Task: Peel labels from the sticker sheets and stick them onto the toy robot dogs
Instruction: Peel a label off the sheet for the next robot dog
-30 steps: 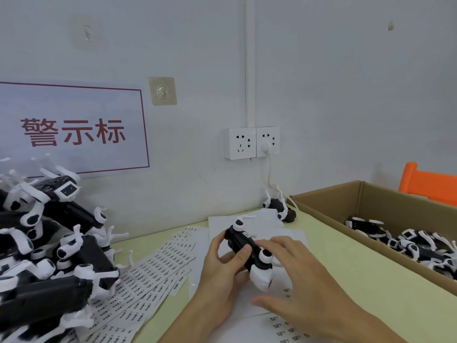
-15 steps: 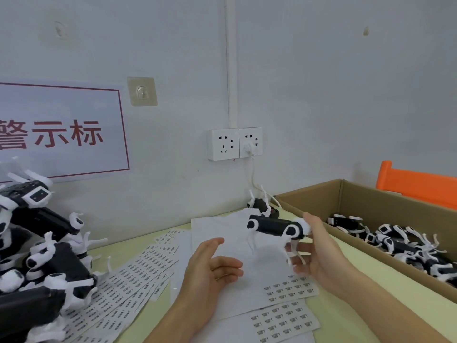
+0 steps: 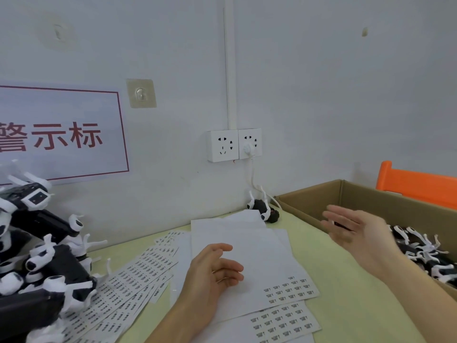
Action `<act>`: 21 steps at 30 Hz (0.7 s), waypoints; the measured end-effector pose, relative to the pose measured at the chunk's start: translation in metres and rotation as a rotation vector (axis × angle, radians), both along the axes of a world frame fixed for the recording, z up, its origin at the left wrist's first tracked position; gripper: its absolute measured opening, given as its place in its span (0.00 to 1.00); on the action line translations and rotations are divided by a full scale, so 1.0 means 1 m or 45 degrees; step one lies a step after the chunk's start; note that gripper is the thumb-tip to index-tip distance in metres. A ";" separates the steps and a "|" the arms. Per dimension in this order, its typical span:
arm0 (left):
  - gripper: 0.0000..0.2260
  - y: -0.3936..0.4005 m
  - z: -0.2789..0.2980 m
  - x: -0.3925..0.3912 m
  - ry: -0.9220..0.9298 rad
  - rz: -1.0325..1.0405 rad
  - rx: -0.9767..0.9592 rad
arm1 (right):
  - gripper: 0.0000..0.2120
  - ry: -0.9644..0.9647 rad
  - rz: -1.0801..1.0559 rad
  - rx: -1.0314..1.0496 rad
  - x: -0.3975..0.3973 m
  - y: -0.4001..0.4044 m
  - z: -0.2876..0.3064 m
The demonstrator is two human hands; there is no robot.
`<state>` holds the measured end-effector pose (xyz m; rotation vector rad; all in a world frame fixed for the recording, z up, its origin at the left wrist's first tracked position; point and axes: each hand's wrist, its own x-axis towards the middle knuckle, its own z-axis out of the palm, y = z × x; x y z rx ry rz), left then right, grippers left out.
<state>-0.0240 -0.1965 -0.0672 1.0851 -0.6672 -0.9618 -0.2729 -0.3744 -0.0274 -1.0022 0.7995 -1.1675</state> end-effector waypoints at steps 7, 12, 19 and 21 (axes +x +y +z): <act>0.13 -0.001 0.001 -0.005 -0.270 -0.058 0.080 | 0.13 1.236 0.184 -0.793 0.040 0.031 -0.030; 0.16 -0.003 -0.004 -0.021 -1.201 -0.217 0.172 | 0.13 1.480 0.285 -0.996 0.054 0.039 -0.045; 0.12 -0.001 0.005 -0.004 -1.569 0.214 0.247 | 0.15 1.466 0.261 -0.994 0.056 0.044 -0.044; 0.12 0.003 -0.003 0.014 -1.771 0.325 0.363 | 0.15 1.448 0.242 -1.007 0.059 0.045 -0.045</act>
